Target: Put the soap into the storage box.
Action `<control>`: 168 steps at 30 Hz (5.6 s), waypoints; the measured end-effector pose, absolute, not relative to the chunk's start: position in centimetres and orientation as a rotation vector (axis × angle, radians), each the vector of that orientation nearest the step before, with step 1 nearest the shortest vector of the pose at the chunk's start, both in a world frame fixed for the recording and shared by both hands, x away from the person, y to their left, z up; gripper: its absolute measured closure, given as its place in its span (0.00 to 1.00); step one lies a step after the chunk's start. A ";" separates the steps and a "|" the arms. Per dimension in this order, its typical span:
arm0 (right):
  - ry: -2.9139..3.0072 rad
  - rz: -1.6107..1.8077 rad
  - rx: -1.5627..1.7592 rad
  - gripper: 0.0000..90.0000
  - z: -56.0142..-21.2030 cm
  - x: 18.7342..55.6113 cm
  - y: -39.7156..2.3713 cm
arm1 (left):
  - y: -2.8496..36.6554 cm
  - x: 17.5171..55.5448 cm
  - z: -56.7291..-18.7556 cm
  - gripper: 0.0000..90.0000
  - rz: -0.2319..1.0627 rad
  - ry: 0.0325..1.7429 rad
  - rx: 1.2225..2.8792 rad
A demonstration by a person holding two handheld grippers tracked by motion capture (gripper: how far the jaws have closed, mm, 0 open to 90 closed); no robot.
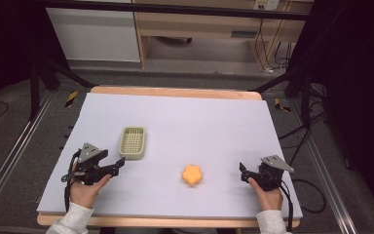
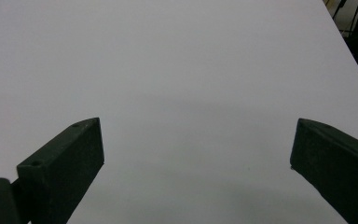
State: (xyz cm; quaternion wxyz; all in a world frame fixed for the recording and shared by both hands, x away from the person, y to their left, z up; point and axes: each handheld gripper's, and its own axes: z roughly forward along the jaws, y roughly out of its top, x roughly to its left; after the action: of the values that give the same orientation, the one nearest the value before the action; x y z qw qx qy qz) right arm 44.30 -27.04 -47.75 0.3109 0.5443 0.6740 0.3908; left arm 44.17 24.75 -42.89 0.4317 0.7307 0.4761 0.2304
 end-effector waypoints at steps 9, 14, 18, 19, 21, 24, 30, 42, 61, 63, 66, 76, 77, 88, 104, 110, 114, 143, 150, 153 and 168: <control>1.770 1.026 1.442 0.06 -47.7 44.3 -27.0 | 23.2 44.5 -41.8 0.30 0.581 1.140 1.832; 1.776 1.023 1.454 0.06 -47.7 44.3 -26.9 | 22.2 44.7 -41.5 0.29 0.569 1.118 1.845; 1.773 1.024 1.457 0.06 -47.7 44.3 -27.0 | 21.4 45.0 -41.3 0.29 0.555 1.103 1.857; 1.773 1.024 1.457 0.06 -47.7 44.3 -27.0 | 21.1 45.1 -41.3 0.28 0.553 1.096 1.860; 1.774 1.016 1.455 0.06 -47.7 44.3 -26.9 | 20.7 45.1 -41.1 0.28 0.553 1.087 1.865; 1.776 1.009 1.453 0.06 -47.7 44.3 -26.9 | 19.8 45.1 -41.0 0.28 0.545 1.067 1.873; 1.781 1.004 1.447 0.06 -47.8 44.4 -26.9 | 18.3 45.4 -41.1 0.28 0.525 1.041 1.898; 1.786 0.994 1.458 0.06 -47.7 44.5 -26.9 | 15.7 45.8 -41.0 0.26 0.496 0.997 1.942; 1.787 0.987 1.457 0.06 -47.6 44.5 -26.9 | 12.5 45.9 -41.0 0.25 0.459 0.939 1.992; 1.788 0.987 1.455 0.06 -47.6 44.5 -26.9 | 12.3 45.8 -41.0 0.25 0.460 0.935 2.002; 1.789 0.986 1.454 0.06 -47.6 44.5 -26.9 | 12.1 45.9 -41.1 0.25 0.455 0.929 2.009; 1.792 0.986 1.453 0.06 -47.6 44.5 -26.9 | 11.0 45.9 -41.6 0.24 0.436 0.914 2.049; 1.792 0.985 1.453 0.06 -47.6 44.6 -26.9 | 10.8 45.9 -41.6 0.24 0.432 0.910 2.056; 1.793 0.984 1.453 0.06 -47.6 44.6 -26.9 | 9.1 45.8 -41.8 0.23 0.398 0.878 2.098; 1.797 0.984 1.455 0.06 -47.6 44.6 -26.9 | 6.8 45.7 -42.2 0.23 0.378 0.831 2.157; 1.798 0.986 1.456 0.06 -47.6 44.6 -26.9 | 6.0 45.7 -42.5 0.23 0.366 0.821 2.172; 1.801 0.985 1.454 0.06 -47.6 44.6 -26.9 | 5.4 45.7 -42.7 0.22 0.353 0.817 2.188; 1.814 0.983 1.464 0.06 -47.7 44.7 -26.7 | 2.6 46.2 -44.7 0.20 0.298 0.779 2.334; 1.815 0.983 1.465 0.06 -47.7 44.7 -26.7 | 2.2 46.4 -45.2 0.21 0.297 0.778 2.372; 1.817 0.984 1.465 0.06 -47.7 44.7 -26.7 | 2.1 46.5 -45.4 0.22 0.294 0.781 2.377; 1.820 0.980 1.466 0.06 -47.7 44.7 -26.8 | 1.6 47.0 -46.1 0.28 0.270 0.778 2.428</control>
State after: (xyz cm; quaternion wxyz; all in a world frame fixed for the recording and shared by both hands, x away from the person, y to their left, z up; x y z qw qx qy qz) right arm 44.73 -26.76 -47.73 0.2991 0.5519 0.6853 0.3691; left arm 47.03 1.57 -46.14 0.2850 0.9077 0.2909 0.1010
